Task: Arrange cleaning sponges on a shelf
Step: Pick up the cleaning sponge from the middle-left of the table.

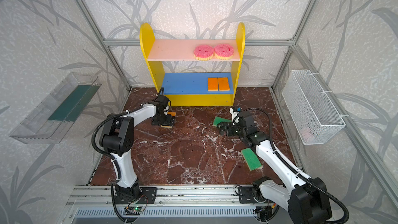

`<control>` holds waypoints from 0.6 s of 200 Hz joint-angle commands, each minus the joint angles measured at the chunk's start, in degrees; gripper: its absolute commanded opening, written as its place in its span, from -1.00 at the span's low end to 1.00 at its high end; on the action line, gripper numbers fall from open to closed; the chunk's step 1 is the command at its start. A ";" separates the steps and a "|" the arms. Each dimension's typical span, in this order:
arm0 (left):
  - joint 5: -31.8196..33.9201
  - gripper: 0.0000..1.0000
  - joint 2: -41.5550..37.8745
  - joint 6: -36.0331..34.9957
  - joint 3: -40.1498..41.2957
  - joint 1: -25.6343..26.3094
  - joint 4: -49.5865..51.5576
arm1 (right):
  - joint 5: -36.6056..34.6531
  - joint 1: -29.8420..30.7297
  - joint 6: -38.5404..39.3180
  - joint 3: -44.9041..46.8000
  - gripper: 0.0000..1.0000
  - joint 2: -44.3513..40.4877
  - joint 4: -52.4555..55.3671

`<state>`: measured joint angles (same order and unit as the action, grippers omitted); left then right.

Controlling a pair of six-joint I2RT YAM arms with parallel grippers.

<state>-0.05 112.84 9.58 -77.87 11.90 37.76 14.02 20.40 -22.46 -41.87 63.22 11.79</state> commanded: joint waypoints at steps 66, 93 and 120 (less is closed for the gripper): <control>-2.86 0.33 0.80 1.85 -0.57 -0.04 -1.93 | -1.17 -0.12 0.70 -0.22 0.98 -1.65 1.23; -4.29 0.18 -0.97 3.34 -0.17 0.27 -1.06 | -1.45 -0.10 0.49 -0.51 0.98 -1.74 1.67; -4.99 0.09 -4.29 5.92 1.55 1.47 -1.04 | -1.63 -0.10 0.07 -0.76 0.98 -2.12 2.69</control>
<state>-3.64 113.23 13.13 -78.15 12.25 35.77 13.21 20.40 -22.46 -41.87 62.48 12.49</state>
